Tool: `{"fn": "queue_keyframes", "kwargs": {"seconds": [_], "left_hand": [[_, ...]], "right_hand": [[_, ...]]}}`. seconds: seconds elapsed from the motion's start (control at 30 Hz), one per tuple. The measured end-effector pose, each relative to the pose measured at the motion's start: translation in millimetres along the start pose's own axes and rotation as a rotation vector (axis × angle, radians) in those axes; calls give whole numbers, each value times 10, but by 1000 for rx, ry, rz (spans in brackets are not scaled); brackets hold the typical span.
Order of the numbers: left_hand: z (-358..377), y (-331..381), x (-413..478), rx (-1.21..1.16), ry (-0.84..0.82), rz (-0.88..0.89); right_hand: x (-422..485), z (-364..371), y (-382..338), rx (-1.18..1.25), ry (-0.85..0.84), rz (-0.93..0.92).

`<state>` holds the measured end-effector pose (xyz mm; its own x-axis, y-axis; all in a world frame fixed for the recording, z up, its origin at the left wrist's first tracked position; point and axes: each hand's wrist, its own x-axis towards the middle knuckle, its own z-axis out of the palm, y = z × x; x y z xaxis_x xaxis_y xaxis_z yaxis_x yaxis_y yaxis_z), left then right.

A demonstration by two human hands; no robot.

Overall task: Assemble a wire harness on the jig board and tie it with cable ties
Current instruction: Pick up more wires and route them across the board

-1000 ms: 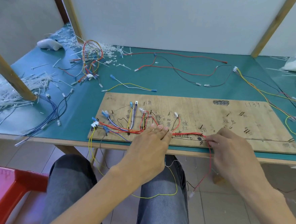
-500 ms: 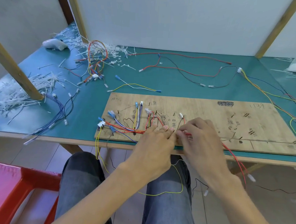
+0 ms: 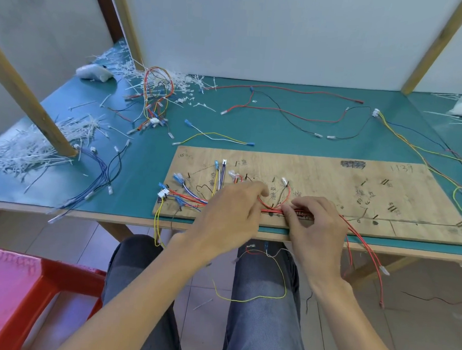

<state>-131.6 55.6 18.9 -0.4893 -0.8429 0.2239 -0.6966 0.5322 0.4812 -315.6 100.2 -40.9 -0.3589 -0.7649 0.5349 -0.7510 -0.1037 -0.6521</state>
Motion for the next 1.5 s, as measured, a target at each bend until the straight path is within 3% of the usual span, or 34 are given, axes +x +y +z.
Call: {"fn": "queue_keyframes", "kwargs": {"seconds": [0.07,0.2,0.57,0.87,1.2,1.37,1.5], "left_hand": [[-39,-113,105,22,94,-19],[-112,-388,251,205,92,-24],[-77,-551,338,43,219,-53],[-74,-539,325,170,235,-43],[-152,-491,208,293,83,65],[-130,-461,186,402,-37,52],[-122,-482,153,380,-92,4]], "right_hand": [[-39,17,18,23,43,2],[-52,37,32,44,70,31],[-54,54,60,91,95,42],[-44,37,40,153,96,91],[-9,-29,-20,217,71,152],[20,-218,36,459,85,275],[81,-529,207,295,74,250]]}}
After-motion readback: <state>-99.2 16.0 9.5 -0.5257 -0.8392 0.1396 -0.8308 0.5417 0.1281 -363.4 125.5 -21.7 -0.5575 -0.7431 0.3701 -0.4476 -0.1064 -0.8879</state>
